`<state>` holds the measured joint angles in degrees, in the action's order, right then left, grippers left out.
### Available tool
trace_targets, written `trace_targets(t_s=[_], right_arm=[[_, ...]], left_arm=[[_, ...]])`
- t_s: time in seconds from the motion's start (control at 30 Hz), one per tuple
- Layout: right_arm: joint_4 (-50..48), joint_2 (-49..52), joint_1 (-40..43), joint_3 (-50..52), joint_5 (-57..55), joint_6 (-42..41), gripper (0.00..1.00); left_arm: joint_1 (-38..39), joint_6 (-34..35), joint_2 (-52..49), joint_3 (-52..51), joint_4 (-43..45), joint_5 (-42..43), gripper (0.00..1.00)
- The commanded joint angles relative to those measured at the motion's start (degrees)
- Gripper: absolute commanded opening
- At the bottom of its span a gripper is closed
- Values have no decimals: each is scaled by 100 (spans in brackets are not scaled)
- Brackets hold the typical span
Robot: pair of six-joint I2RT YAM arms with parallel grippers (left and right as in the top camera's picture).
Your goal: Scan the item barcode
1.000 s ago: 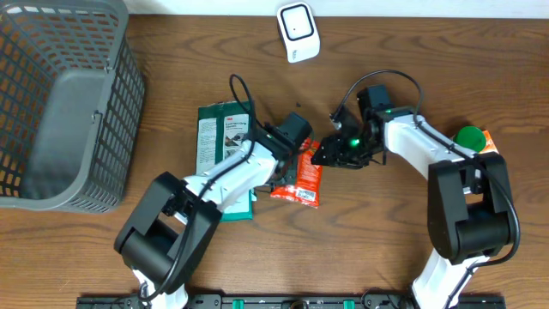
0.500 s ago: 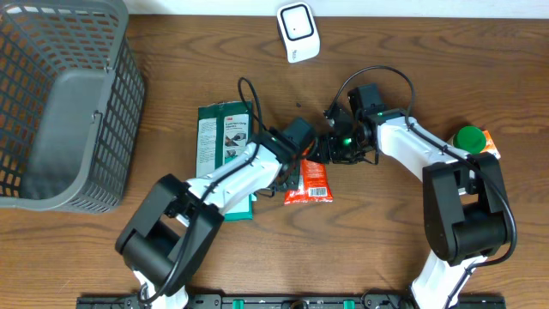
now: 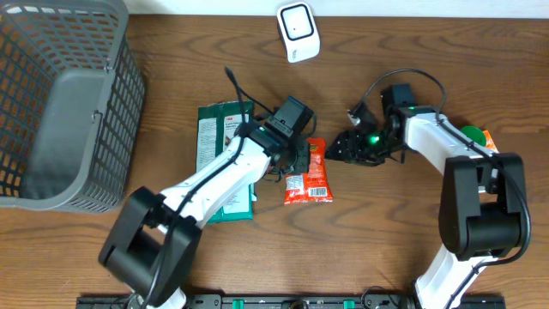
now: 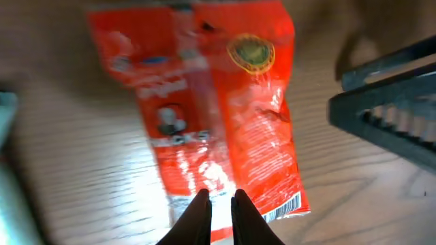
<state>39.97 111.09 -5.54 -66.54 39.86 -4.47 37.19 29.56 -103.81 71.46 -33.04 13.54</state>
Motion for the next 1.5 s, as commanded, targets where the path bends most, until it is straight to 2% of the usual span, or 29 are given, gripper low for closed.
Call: trace_targets(t_s=[0.0,0.23,0.53,0.6,0.8,1.03,1.23,1.47], right_arm=[[90,-111,48,31,164,201,64],[234,-109,44,35,166,201,69],[50,-94,-63,236,610,144,67],[-199,-94,-127,411,616,-9,65],[-1784,-94,-361,1187,1167,-855,54],[-3025,-92,-616,1696,1169,-1574,51],[-3320,-94,-787,1742,1165,-1565,39],[-3359,-94,-782,1742,1119,-1366,31]], left_arm=[[-26,-98,-481,33,17,358,14],[-26,-103,-839,28,11,221,14],[-26,-107,-841,11,-94,-74,14],[-26,-149,-841,2,-98,-85,14],[-26,-146,-844,0,-164,-269,14],[-26,-146,-855,-181,-76,-291,14],[-26,-144,-855,-262,-44,-376,14],[-26,-267,-811,-184,2,-372,14]])
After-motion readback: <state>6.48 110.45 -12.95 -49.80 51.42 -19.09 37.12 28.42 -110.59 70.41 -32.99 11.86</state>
